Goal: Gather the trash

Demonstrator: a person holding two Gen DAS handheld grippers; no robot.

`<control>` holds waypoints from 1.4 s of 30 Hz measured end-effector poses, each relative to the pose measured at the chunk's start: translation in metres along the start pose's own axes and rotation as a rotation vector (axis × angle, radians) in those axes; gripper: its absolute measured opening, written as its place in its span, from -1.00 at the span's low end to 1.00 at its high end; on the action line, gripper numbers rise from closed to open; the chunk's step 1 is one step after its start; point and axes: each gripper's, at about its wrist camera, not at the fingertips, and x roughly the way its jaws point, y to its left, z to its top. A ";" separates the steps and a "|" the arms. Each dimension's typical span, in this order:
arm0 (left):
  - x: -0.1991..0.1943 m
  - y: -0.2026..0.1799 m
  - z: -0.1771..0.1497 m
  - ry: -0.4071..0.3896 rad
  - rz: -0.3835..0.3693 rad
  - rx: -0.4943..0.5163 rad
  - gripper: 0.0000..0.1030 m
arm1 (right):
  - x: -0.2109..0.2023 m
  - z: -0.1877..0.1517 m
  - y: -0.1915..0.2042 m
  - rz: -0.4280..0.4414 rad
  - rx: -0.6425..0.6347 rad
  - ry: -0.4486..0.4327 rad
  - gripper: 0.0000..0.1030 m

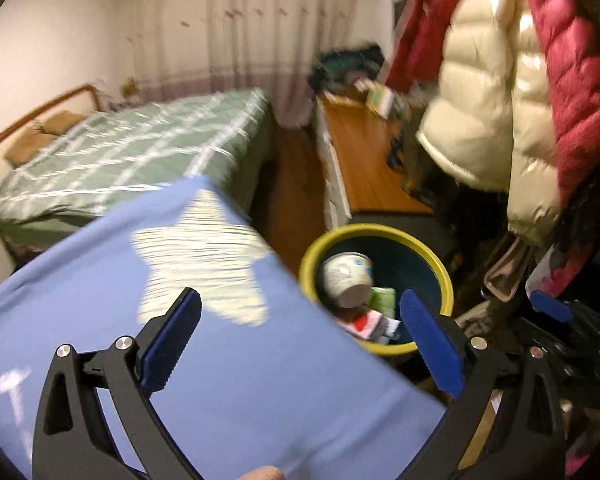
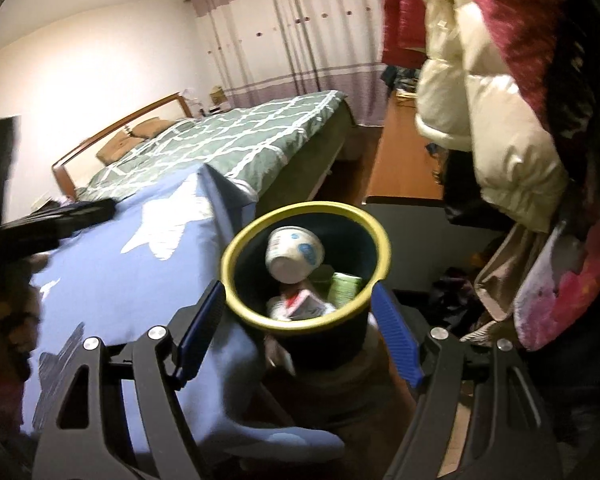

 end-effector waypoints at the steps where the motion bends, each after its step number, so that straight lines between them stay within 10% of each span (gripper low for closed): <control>1: -0.015 0.007 -0.006 -0.019 0.039 -0.018 0.91 | -0.002 0.000 0.009 0.015 -0.016 -0.003 0.42; 14: -0.200 0.100 -0.105 -0.171 0.391 -0.242 0.91 | -0.033 -0.006 0.086 0.131 -0.159 -0.045 0.44; 24: -0.264 0.123 -0.173 -0.226 0.426 -0.364 0.91 | -0.064 -0.015 0.111 0.146 -0.218 -0.089 0.52; 42: -0.273 0.100 -0.185 -0.233 0.441 -0.353 0.91 | -0.079 -0.025 0.113 0.159 -0.223 -0.110 0.53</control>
